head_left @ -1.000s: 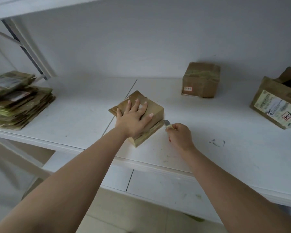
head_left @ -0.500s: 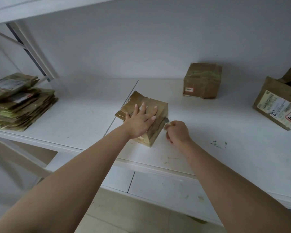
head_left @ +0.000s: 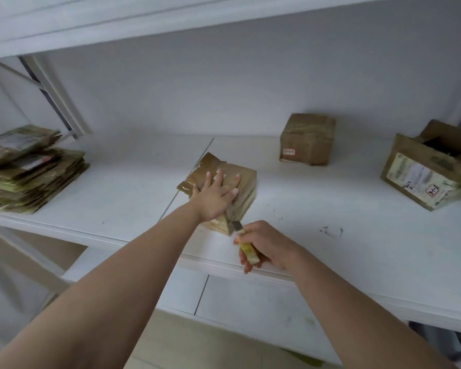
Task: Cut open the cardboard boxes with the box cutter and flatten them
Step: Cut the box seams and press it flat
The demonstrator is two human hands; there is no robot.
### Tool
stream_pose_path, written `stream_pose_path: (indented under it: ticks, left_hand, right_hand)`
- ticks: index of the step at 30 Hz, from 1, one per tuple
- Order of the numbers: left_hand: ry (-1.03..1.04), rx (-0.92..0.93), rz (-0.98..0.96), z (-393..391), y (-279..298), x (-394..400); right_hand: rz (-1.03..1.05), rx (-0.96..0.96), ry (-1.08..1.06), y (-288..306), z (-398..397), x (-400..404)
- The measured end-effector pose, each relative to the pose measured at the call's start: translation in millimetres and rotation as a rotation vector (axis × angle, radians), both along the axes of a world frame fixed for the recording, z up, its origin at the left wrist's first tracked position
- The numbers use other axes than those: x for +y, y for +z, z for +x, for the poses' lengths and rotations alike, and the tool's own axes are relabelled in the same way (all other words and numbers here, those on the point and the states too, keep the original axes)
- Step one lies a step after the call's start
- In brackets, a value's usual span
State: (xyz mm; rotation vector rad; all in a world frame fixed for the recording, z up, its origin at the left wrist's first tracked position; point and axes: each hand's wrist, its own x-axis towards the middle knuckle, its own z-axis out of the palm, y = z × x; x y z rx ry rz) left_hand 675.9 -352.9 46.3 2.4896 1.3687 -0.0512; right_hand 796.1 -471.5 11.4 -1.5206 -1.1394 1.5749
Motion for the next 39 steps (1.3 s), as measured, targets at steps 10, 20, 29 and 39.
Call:
stream_pose_path:
  ticks: [10,20,29,39]
  left_hand:
    - [-0.149,-0.014,-0.123,-15,22,6]
    - [-0.123,-0.219,-0.079,-26,-6,2]
    - [-0.122,-0.224,-0.051,-25,-9,3]
    - [-0.125,-0.215,-0.043,-24,-9,3]
  right_hand:
    - [0.188,-0.452,-0.356,-14,57,3]
    - [0.286,-1.034,-0.372,-36,63,19]
    - [0.46,-1.054,-0.316,-42,65,39]
    - [0.386,-1.358,-0.121,-33,64,35]
